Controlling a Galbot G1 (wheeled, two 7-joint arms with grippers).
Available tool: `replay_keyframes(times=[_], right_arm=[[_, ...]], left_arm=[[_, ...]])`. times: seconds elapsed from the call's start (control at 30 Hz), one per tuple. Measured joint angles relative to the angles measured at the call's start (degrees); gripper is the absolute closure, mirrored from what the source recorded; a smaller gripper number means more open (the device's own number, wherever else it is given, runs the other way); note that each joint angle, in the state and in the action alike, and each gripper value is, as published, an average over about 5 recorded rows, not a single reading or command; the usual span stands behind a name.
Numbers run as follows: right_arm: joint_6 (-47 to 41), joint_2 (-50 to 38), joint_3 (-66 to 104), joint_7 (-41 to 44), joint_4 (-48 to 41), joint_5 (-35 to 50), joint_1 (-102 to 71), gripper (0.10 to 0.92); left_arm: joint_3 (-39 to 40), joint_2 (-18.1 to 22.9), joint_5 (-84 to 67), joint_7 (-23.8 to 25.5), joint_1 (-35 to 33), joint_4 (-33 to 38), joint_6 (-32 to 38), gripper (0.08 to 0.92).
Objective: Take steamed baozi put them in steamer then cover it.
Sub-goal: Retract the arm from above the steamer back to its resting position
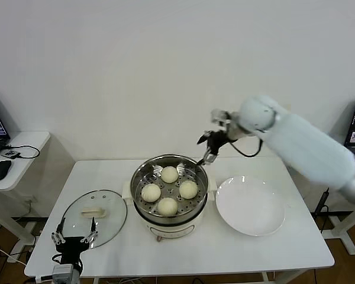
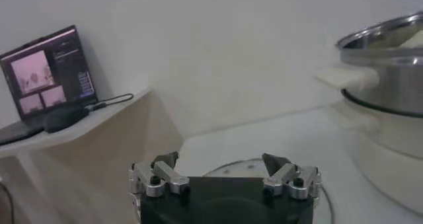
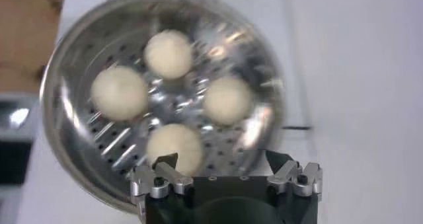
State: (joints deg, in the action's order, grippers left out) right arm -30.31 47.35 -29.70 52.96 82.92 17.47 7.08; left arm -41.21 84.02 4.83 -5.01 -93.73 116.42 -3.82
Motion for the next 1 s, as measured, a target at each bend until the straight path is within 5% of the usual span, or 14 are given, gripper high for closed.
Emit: replay_keyframes(times=[0.4, 0.7, 1.0], right_arm=[[10.6, -8.5, 32.0, -25.6, 13.1, 6.9, -31.6, 0.203], [21.6, -2.7, 54.7, -39.4, 19.9, 10.6, -58.0, 0.203], [28.4, 5.7, 66.5, -46.8, 23.3, 14.4, -74.6, 0.203]], left_arm=[[0.6, -0.8, -0.1, -1.3, 2.6, -2.2, 5.6, 0.177], [0.1, -2.3, 4.8, -1.6, 5.4, -4.3, 8.9, 0.177], [1.1, -4.1, 29.9, -5.2, 6.6, -8.5, 15.7, 0.177]])
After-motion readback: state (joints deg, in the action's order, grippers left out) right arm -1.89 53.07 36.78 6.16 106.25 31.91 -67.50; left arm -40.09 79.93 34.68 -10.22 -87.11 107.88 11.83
